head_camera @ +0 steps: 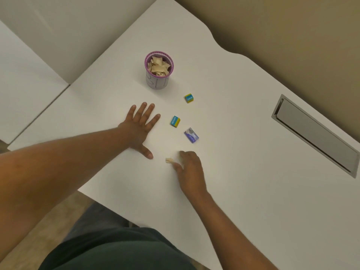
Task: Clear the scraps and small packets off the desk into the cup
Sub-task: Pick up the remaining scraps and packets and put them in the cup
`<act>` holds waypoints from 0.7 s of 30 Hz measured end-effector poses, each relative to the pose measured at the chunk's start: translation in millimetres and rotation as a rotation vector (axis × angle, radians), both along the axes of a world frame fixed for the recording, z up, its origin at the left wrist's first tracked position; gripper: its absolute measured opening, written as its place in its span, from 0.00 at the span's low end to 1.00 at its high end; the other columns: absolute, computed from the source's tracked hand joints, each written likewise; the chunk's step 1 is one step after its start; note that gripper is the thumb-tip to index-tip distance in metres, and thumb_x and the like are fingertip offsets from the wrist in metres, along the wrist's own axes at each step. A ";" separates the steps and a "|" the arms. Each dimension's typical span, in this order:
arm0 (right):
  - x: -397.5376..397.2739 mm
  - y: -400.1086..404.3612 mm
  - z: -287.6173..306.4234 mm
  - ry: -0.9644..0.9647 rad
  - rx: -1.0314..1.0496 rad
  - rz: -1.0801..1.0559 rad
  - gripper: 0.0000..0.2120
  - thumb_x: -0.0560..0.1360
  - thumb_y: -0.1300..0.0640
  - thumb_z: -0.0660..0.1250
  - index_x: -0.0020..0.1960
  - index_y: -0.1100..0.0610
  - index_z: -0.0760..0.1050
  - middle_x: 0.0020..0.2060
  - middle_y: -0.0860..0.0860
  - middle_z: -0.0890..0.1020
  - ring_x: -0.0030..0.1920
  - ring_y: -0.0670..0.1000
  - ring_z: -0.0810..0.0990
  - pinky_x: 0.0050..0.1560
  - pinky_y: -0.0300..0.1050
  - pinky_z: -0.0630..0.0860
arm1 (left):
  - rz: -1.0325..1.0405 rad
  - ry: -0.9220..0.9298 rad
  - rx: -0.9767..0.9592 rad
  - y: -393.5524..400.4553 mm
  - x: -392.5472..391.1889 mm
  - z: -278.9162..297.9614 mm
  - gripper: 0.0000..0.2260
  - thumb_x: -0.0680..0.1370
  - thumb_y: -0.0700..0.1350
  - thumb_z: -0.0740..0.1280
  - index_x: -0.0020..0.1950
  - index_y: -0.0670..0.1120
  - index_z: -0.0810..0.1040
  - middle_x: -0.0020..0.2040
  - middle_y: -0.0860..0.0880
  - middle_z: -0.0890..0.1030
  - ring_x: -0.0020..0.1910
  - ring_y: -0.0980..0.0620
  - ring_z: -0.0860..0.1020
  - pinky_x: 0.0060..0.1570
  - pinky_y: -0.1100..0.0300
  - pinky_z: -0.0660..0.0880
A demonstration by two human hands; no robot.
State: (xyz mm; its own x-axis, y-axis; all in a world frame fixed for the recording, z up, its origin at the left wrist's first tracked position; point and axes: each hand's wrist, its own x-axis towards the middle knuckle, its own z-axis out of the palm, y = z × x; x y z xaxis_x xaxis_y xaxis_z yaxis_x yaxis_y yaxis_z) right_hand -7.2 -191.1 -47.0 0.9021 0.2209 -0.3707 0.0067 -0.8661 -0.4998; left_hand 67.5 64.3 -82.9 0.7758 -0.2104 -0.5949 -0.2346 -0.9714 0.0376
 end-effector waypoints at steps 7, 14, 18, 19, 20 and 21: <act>-8.2 23.5 -6.0 -0.178 -0.097 0.264 0.14 0.81 0.64 0.62 0.65 0.58 0.76 0.64 0.55 0.74 0.64 0.57 0.72 0.53 0.50 0.79 | -0.016 -0.001 -0.014 1.8 0.1 -1.0 0.73 0.47 0.92 0.42 0.76 0.49 0.18 0.73 0.40 0.16 0.77 0.34 0.23 0.76 0.34 0.30; 5.3 -2.3 -12.9 -0.210 -0.045 0.448 0.10 0.81 0.62 0.61 0.57 0.57 0.80 0.54 0.51 0.80 0.56 0.53 0.74 0.52 0.46 0.75 | -0.014 -0.007 -0.044 2.7 0.6 -2.9 0.70 0.46 0.92 0.41 0.69 0.51 0.11 0.73 0.39 0.16 0.77 0.33 0.23 0.75 0.33 0.29; 13.9 -2.3 -10.1 -0.197 0.030 0.404 0.12 0.78 0.65 0.64 0.57 0.58 0.83 0.52 0.53 0.84 0.53 0.56 0.79 0.54 0.47 0.77 | -0.021 -0.005 -0.040 3.3 -0.3 -3.2 0.71 0.49 0.91 0.44 0.72 0.49 0.14 0.77 0.38 0.20 0.78 0.32 0.24 0.74 0.34 0.28; 17.6 1.8 -6.8 -0.178 0.083 0.307 0.12 0.78 0.65 0.65 0.56 0.58 0.84 0.52 0.53 0.85 0.53 0.55 0.81 0.56 0.46 0.77 | -0.024 -0.012 -0.041 3.5 -0.5 -4.5 0.71 0.51 0.91 0.46 0.74 0.49 0.15 0.77 0.37 0.20 0.78 0.32 0.24 0.74 0.33 0.28; 23.2 7.7 -1.4 -0.164 0.152 0.196 0.12 0.77 0.66 0.66 0.55 0.57 0.85 0.51 0.52 0.86 0.53 0.52 0.82 0.58 0.44 0.78 | -0.026 -0.019 -0.043 3.9 -0.6 -5.9 0.71 0.52 0.91 0.48 0.75 0.49 0.16 0.77 0.37 0.20 0.78 0.32 0.24 0.74 0.33 0.28; 31.6 14.5 5.4 -0.168 0.232 0.102 0.11 0.77 0.66 0.67 0.55 0.56 0.85 0.51 0.50 0.86 0.53 0.49 0.83 0.59 0.44 0.79 | -0.028 -0.028 -0.046 4.5 -0.7 -7.3 0.71 0.53 0.91 0.49 0.75 0.48 0.16 0.77 0.37 0.20 0.77 0.32 0.24 0.74 0.33 0.28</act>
State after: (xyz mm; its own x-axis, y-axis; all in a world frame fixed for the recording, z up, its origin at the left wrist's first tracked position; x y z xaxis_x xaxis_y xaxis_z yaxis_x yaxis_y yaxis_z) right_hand 24.4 -176.6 -41.6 0.9155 0.3744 -0.1474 0.1867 -0.7198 -0.6686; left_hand 66.8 68.9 -90.2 0.7852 -0.2589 -0.5626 -0.2631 -0.9618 0.0754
